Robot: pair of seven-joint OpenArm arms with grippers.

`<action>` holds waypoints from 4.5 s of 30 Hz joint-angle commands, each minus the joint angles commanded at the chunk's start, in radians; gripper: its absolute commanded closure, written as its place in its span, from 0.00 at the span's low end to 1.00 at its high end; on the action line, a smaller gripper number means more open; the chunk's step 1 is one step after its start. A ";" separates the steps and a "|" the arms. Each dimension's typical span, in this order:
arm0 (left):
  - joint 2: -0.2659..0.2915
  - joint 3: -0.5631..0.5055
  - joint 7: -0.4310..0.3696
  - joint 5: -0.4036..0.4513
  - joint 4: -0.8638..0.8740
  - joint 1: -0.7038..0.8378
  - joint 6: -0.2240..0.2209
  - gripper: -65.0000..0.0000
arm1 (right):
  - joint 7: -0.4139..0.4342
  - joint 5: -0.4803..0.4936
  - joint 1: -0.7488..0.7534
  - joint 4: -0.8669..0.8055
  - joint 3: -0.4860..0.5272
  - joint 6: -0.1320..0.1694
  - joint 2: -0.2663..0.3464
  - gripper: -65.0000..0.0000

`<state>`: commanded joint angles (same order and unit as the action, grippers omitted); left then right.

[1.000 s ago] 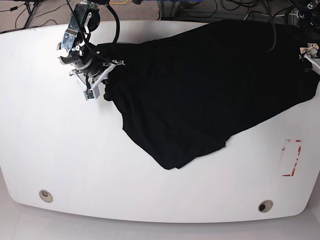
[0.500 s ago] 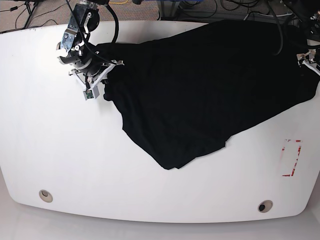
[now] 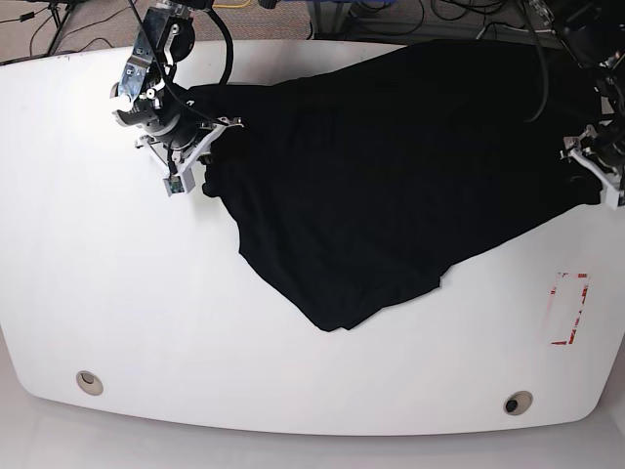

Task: Layout the t-shirt on the table in an organized manner, then fold the t-shirt properly
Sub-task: 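Drag the shirt edge with the left gripper away from the right gripper, then pull the held shirt corner with the left gripper along the shirt side, then release and regrasp the shirt edge with the left gripper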

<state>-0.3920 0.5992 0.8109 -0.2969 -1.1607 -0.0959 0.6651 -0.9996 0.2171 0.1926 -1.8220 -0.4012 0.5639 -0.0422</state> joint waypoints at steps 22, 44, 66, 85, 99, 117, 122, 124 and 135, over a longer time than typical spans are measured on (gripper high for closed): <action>0.003 -0.147 -0.146 0.245 0.259 -0.411 -0.092 1.00 | 0.003 0.003 -0.025 0.000 -0.031 0.000 -0.003 0.96; -0.081 -0.146 -0.209 0.244 0.255 -0.439 -0.193 0.25 | 0.002 -0.002 -0.037 0.000 -0.035 0.000 0.000 0.96; -0.083 0.043 -0.057 0.238 -0.160 -0.060 0.033 0.24 | 0.002 -0.005 -0.043 0.000 -0.035 0.000 0.000 0.96; 0.029 0.137 -0.058 0.238 -0.221 0.026 0.033 0.24 | 0.002 -0.003 -0.044 0.000 -0.029 0.000 0.000 0.96; 0.020 0.104 -0.061 0.241 -0.021 -0.124 0.033 0.24 | 0.002 0.003 -0.044 0.000 -0.029 0.000 -0.003 0.96; -0.008 0.043 -0.137 0.244 0.107 -0.150 0.033 0.32 | 0.002 0.003 -0.044 0.000 -0.032 0.000 -0.002 0.96; -0.023 0.043 -0.135 0.244 0.110 -0.147 0.033 0.47 | 0.002 0.003 -0.044 0.000 -0.034 0.000 0.000 0.96; -0.023 0.043 -0.135 0.244 0.110 -0.147 0.033 0.51 | 0.002 0.003 -0.044 0.000 -0.034 0.000 0.000 0.96; -0.028 0.043 -0.138 0.244 0.110 -0.146 0.033 1.00 | 0.002 0.003 -0.044 0.000 -0.032 0.000 0.000 0.96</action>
<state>-0.4196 0.6421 0.6728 -0.0529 -1.0503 -0.2417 0.6981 -0.9981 0.2202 0.1481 -1.8220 -0.4335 0.5639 -0.0422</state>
